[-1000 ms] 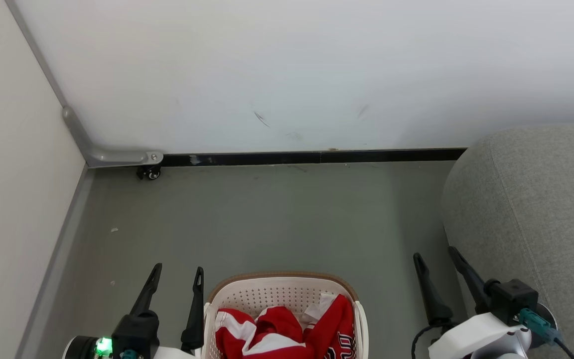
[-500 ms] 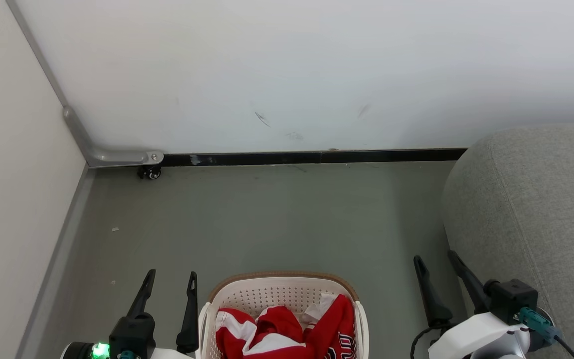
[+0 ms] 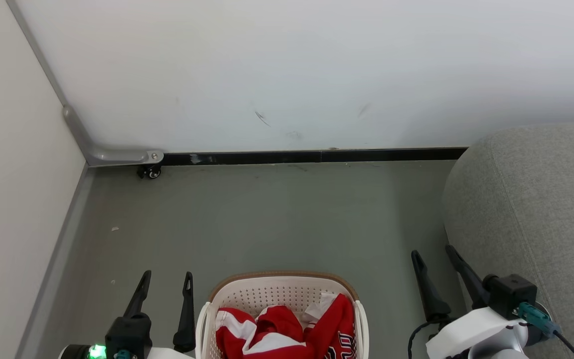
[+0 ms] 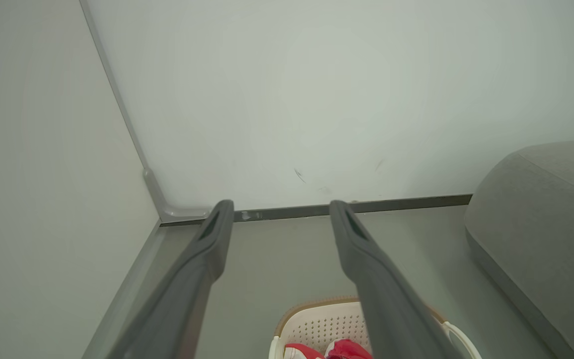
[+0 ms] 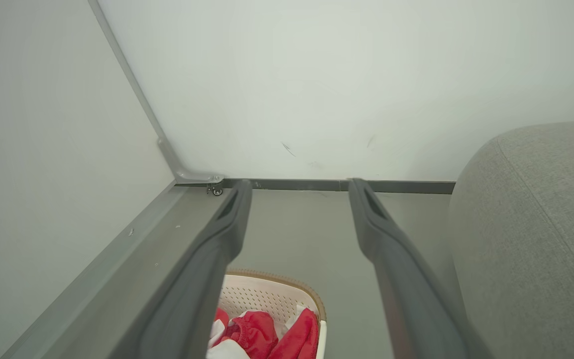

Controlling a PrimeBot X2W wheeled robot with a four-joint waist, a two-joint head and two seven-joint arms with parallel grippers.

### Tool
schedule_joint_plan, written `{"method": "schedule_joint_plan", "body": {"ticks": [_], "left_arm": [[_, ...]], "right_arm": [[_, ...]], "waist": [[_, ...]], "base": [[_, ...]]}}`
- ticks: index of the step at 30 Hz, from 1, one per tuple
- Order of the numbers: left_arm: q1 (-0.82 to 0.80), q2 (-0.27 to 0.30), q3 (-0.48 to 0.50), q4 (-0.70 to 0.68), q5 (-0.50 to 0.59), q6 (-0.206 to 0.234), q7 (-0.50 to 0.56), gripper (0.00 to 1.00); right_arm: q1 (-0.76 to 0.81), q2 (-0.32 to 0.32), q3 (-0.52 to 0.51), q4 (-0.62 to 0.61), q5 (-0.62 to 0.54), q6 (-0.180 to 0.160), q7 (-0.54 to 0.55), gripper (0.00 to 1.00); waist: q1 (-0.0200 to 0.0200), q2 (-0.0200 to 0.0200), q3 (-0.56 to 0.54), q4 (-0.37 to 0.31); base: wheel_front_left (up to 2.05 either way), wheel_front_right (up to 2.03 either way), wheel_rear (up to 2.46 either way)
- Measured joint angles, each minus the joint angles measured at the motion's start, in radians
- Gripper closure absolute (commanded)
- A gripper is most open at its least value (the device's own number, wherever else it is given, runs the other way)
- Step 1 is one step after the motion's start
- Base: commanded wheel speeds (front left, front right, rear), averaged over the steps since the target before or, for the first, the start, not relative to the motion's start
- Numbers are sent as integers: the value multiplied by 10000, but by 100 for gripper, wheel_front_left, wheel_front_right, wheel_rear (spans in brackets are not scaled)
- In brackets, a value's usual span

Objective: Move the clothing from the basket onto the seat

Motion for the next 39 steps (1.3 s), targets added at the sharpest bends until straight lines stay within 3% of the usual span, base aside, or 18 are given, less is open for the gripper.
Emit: {"method": "schedule_joint_plan", "body": {"ticks": [39], "left_arm": [[-479,61,-31,92,163,-31,0,0]], "right_arm": [[-62,2,-27,-203,102,0,-12,0]], "waist": [[-1,0,439,-115]], "base": [[0,0,0]]}}
